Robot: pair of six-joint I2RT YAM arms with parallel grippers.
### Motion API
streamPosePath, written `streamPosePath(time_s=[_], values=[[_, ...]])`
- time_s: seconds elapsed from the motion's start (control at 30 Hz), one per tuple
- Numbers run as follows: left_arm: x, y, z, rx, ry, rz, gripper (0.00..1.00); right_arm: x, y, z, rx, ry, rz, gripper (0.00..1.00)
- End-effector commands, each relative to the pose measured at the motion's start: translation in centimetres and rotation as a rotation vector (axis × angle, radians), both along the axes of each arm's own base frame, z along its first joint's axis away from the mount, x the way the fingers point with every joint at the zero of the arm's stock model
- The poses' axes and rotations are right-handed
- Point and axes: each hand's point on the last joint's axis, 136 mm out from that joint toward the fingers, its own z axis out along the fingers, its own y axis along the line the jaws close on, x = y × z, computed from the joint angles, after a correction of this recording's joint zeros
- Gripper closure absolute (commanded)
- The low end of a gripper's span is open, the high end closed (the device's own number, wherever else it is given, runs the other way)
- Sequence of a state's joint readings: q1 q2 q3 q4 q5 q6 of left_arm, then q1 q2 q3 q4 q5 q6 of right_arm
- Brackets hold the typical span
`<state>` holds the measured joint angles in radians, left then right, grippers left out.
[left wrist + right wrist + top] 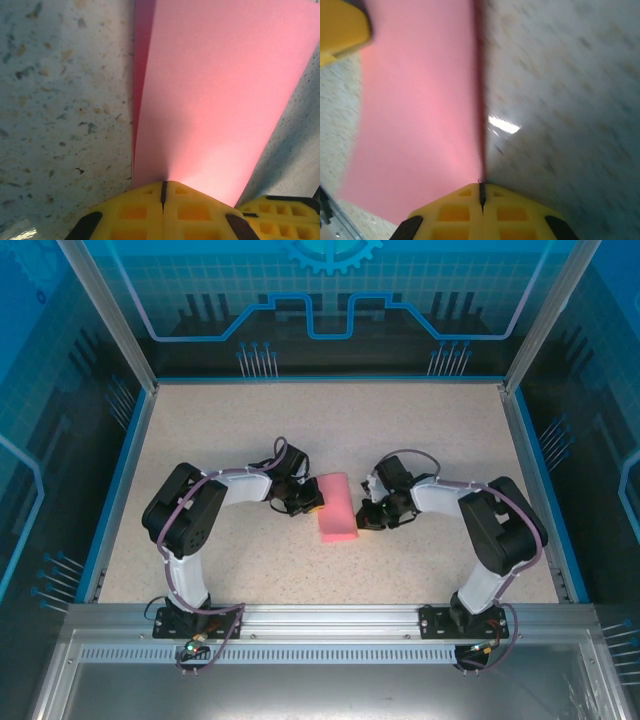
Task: Fold a paper plane with a square sheet of paper (pick it up from the middle)
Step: Fold the square sheet of paper in half at the center of the table.
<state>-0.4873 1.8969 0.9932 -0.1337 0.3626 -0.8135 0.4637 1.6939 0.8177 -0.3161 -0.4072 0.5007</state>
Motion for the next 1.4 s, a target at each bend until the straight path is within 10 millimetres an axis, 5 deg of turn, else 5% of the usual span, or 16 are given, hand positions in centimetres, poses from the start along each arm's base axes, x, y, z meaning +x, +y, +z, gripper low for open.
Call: streamPosePath(time_s=[0.0, 0.17, 0.37, 0.5, 0.7, 1.13, 1.23, 1.37], values=[[-8.9, 9.1, -9.0, 0.452, 0.335, 0.039, 1.00, -1.9, -1.8, 0.6, -0.065, 0.045, 0.000, 1.00], [-8.6, 9.1, -8.8, 0.455, 0.322, 0.034, 1.00, 1.8, 1.6, 5.1, 0.011, -0.127, 0.036, 1.00], [-8.4, 9.0, -8.7, 0.453, 0.313, 0.033, 1.00, 3.6, 6.0, 3.7, 0.050, -0.117, 0.083, 1.00], [-8.2, 8.9, -8.6, 0.454, 0.312, 0.033, 1.00, 3.4, 7.1, 1.7, 0.039, -0.071, 0.104, 1.00], [-8.4, 9.2, -8.7, 0.464, 0.317, 0.038, 1.00, 1.3, 5.2, -0.5, -0.017, -0.025, 0.111, 1.00], [-8.8, 9.6, -9.3, 0.481, 0.332, 0.041, 1.00, -8.1, -2.3, -3.2, -0.112, 0.114, 0.067, 1.00], [-8.3, 9.2, -9.0, 0.469, 0.315, 0.033, 1.00, -6.8, -2.5, -1.1, -0.118, 0.047, 0.041, 1.00], [-6.9, 8.4, -8.1, 0.444, 0.260, 0.008, 1.00, -2.3, -0.8, 4.2, -0.060, -0.143, 0.014, 1.00]])
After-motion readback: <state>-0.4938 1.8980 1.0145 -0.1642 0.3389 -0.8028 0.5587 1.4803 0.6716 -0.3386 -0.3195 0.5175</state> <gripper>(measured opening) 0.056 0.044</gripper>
